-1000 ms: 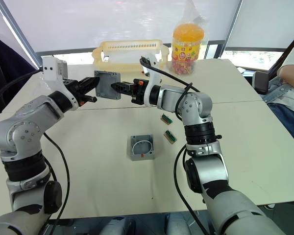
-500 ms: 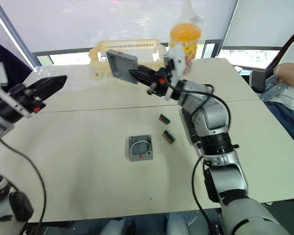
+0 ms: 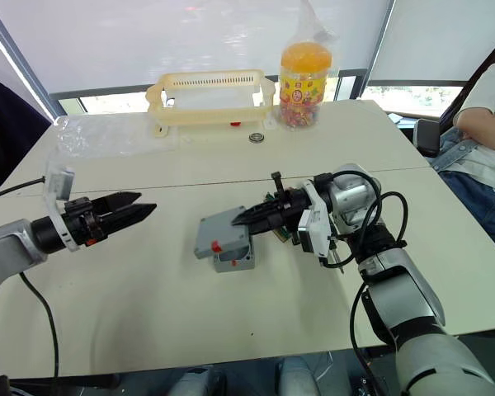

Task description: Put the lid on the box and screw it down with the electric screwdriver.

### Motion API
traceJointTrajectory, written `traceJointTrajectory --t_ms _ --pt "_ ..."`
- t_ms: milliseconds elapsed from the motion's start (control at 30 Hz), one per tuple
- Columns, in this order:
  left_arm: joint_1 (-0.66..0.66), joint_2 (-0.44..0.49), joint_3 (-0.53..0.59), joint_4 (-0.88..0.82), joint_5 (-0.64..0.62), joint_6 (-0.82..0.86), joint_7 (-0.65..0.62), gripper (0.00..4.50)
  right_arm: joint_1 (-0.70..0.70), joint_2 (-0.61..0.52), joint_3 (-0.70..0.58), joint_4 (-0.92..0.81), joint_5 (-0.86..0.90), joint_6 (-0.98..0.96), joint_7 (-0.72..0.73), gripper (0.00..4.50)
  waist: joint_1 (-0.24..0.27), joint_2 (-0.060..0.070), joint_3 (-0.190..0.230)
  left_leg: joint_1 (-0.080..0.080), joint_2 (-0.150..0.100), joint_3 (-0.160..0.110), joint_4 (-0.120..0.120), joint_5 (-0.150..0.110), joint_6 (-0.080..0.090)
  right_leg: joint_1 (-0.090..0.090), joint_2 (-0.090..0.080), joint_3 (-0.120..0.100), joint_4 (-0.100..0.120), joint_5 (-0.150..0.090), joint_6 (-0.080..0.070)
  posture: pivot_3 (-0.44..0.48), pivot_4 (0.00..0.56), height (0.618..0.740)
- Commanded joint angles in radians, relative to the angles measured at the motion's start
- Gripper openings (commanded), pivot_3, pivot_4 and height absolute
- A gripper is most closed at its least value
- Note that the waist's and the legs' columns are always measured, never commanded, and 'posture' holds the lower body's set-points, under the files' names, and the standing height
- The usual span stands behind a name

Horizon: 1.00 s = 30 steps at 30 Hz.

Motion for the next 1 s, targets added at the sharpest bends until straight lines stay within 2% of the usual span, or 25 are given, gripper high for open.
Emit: traceJointTrajectory --t_ms 33,133,267,433,667,867,1000 --pt "0.026 0.021 -0.013 -0.064 0.019 -0.061 -0.029 4.34 -0.061 0.022 0.030 0.078 0.040 -0.132 -0.023 0.16 0.002 0.000 0.000 0.000 0.002 0.000 -0.002 0.000 -0.001 0.000 0.002 0.000 -0.003 0.001 -0.002 0.000 0.150 0.740" --pt "0.055 0.036 -0.036 -0.104 0.030 -0.084 -0.047 4.34 -0.069 0.034 0.066 0.134 0.010 -0.209 -0.080 0.16 0.004 0.000 0.000 0.001 0.006 0.000 -0.007 0.002 -0.003 0.000 0.005 0.000 -0.005 0.003 -0.004 0.000 0.150 0.740" --pt "0.092 0.068 -0.102 -0.121 0.109 -0.163 -0.099 4.34 -0.049 0.052 0.067 0.173 -0.034 -0.219 -0.110 0.16 0.004 0.000 0.000 0.001 0.006 0.001 -0.009 0.005 -0.008 -0.002 0.006 0.000 -0.005 0.003 -0.005 0.000 0.150 0.740" --pt "0.086 0.113 -0.180 -0.107 0.199 -0.265 -0.184 4.34 -0.045 0.071 0.041 0.239 -0.101 -0.219 -0.138 0.16 0.005 0.000 0.000 0.000 0.006 0.001 -0.009 0.004 -0.008 -0.002 0.007 0.000 -0.005 0.004 -0.006 0.000 0.150 0.740" --pt "0.038 0.130 -0.244 -0.047 0.248 -0.315 -0.245 4.34 -0.060 0.108 -0.013 0.312 -0.232 -0.219 -0.198 0.16 0.003 0.001 0.000 0.001 0.006 0.001 -0.009 0.005 -0.008 -0.003 0.009 0.000 -0.005 0.004 -0.006 0.000 0.150 0.740" --pt "0.028 0.133 -0.246 -0.017 0.263 -0.325 -0.263 4.34 -0.065 0.114 -0.071 0.341 -0.413 -0.219 -0.286 0.16 0.004 0.001 0.000 0.001 0.006 0.001 -0.010 0.005 -0.008 -0.003 0.010 0.000 -0.005 0.004 -0.006 0.000 0.150 0.740" --pt "0.035 0.126 -0.246 -0.013 0.274 -0.328 -0.265 4.34 -0.071 0.111 -0.137 0.332 -0.617 -0.219 -0.426 0.16 0.004 0.001 0.000 0.000 0.006 0.002 -0.010 0.005 -0.009 -0.003 0.010 0.000 -0.005 0.004 -0.007 0.000 0.150 0.740"
